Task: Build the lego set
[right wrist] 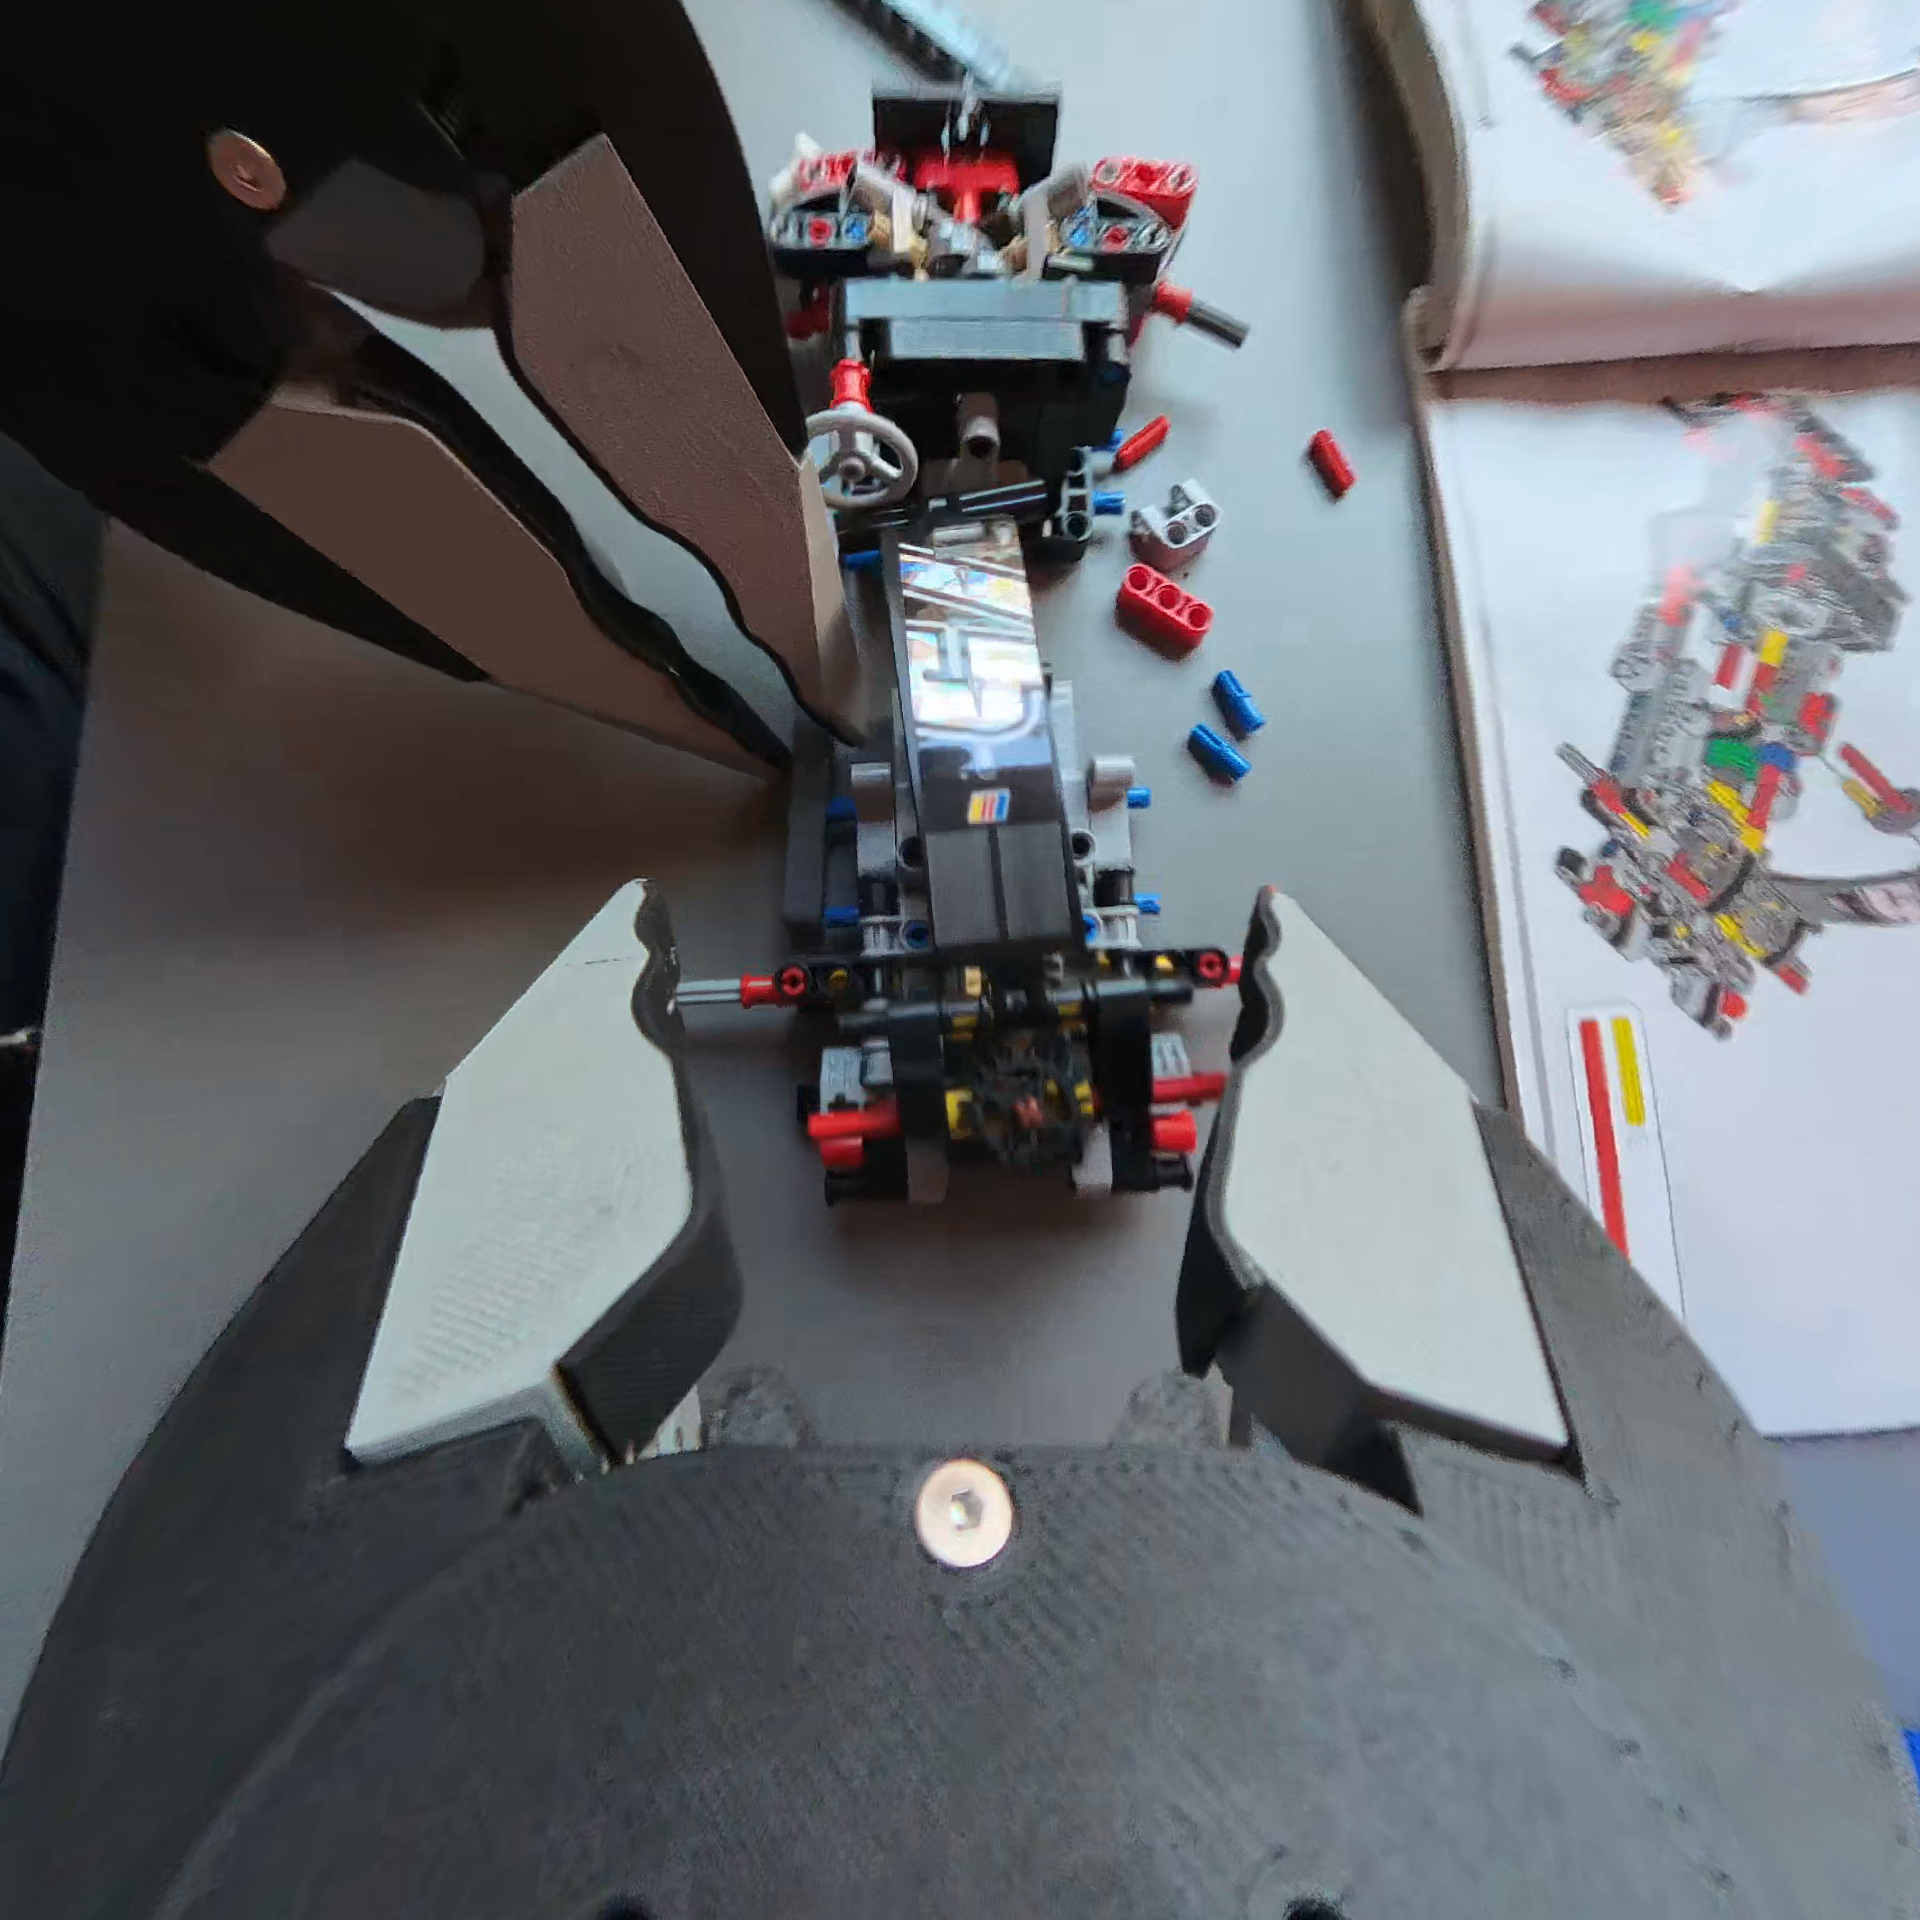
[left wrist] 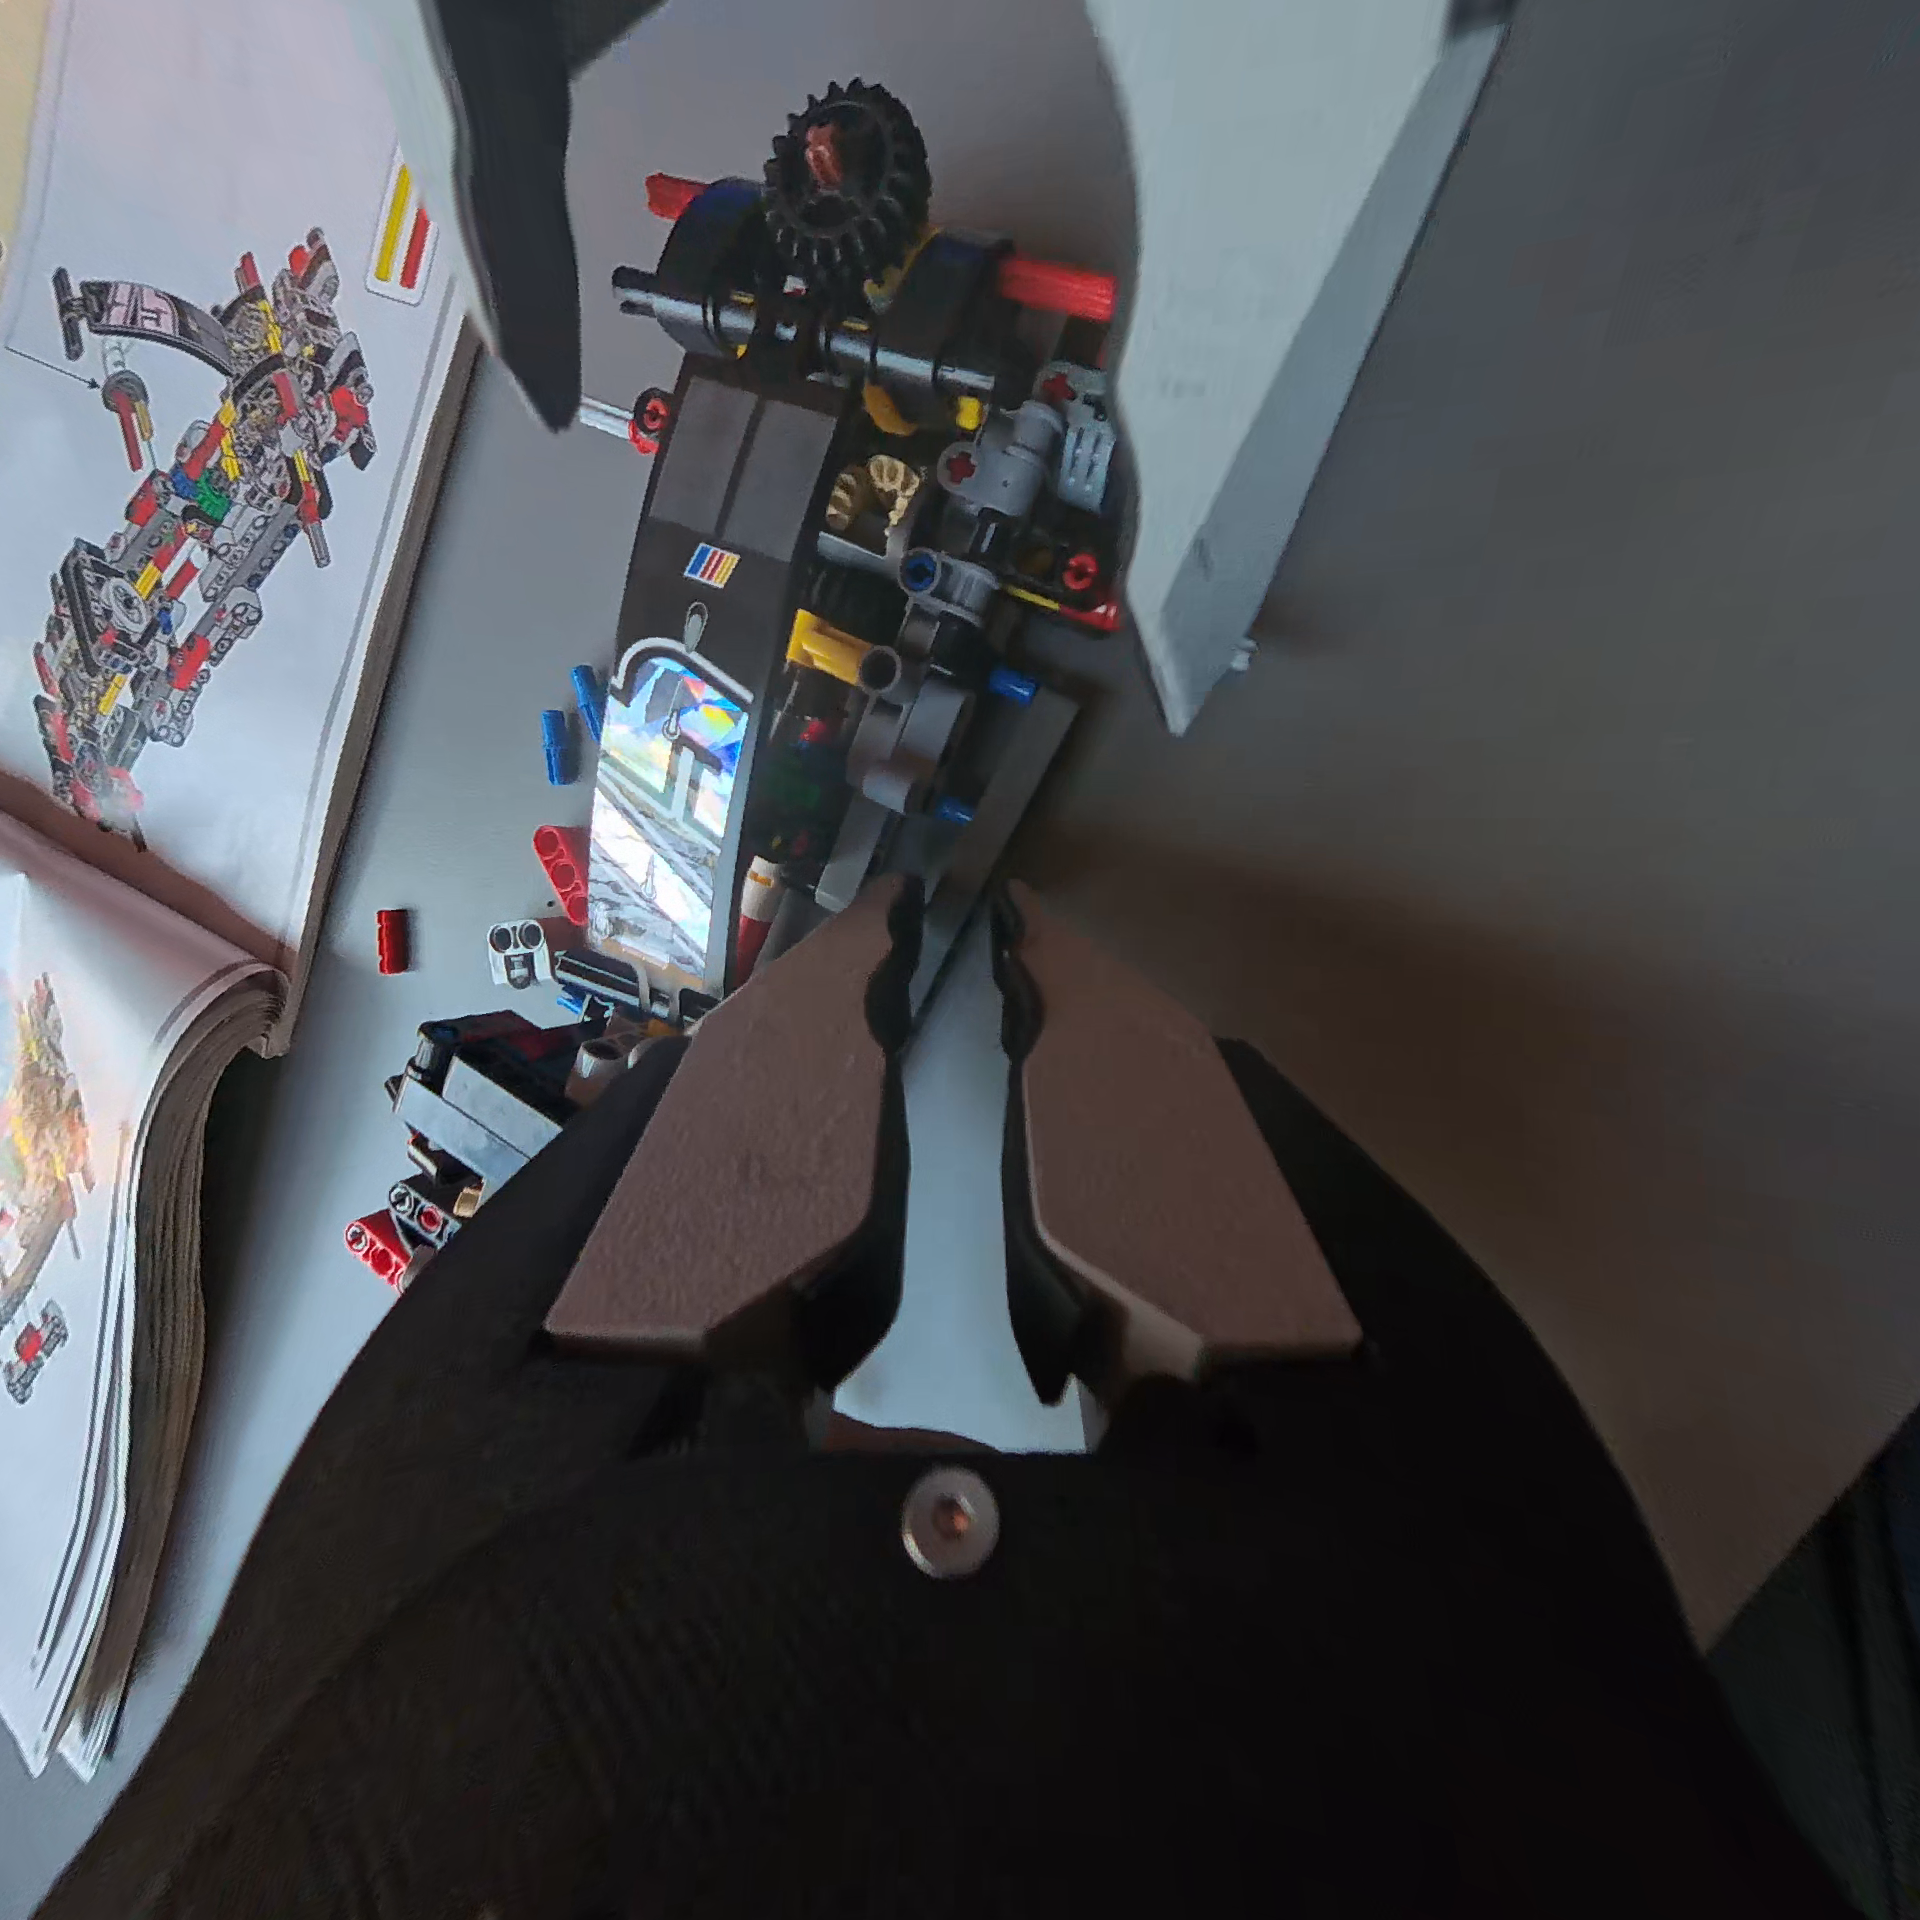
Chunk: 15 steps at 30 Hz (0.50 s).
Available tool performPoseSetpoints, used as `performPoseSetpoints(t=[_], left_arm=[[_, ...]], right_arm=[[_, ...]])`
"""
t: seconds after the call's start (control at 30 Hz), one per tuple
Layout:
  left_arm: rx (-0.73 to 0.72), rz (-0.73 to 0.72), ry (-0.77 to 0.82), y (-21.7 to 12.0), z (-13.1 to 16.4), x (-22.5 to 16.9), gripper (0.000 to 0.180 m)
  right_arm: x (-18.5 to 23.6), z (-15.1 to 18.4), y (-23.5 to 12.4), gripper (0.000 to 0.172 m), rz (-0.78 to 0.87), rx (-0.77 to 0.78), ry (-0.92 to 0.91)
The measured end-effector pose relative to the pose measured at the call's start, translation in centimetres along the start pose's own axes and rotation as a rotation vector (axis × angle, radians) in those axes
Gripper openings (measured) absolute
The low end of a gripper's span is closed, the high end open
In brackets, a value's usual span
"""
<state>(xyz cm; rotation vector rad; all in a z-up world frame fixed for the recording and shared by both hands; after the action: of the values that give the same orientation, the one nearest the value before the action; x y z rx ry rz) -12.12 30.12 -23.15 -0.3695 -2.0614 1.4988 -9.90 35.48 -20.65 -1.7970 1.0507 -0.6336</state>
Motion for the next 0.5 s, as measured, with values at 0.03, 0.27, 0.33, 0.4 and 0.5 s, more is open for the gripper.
performPoseSetpoints(t=[0.03, 0.27, 0.33, 0.4, 0.5], left_arm=[[-0.01, -0.003, 0.003, 0.0, -0.1, 0.0, 0.01], [-0.079, -0.005, -0.064, 0.1, -0.5, -0.1, 0.008], [-0.098, -0.021, -0.068, 0.1, -0.7, -0.3, 0.008], [-0.112, -0.029, -0.077, 0.1, -0.7, -0.3, 0.008], [-0.144, -0.011, -0.098, 0.0, -0.6, -0.4, 0.009]], right_arm=[[0.0, -0.1, 0.5, 0.107, -0.006, 0.043, -0.024], [-0.4, 1.4, 2.2, 0.093, 0.058, 0.309, -0.148], [-0.3, 1.6, 2.1, 0.092, 0.054, 0.312, -0.15], [-0.3, 1.6, 2.3, 0.092, 0.045, 0.316, -0.127], [-0.2, 1.7, 2.4, 0.092, 0.034, 0.309, -0.108]])
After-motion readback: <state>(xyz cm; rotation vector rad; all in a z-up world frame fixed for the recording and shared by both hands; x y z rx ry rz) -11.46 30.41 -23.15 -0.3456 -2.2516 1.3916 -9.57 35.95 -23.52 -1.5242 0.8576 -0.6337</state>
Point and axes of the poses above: each gripper's, where its closed fingertips meet, y out along the fingers, z out of its underside, x = y × z across the jaws, the point moved 2 cm from there along -y, back along the fingers, and after that the axes turned 15 degrees about x, right-handed, at the moved point
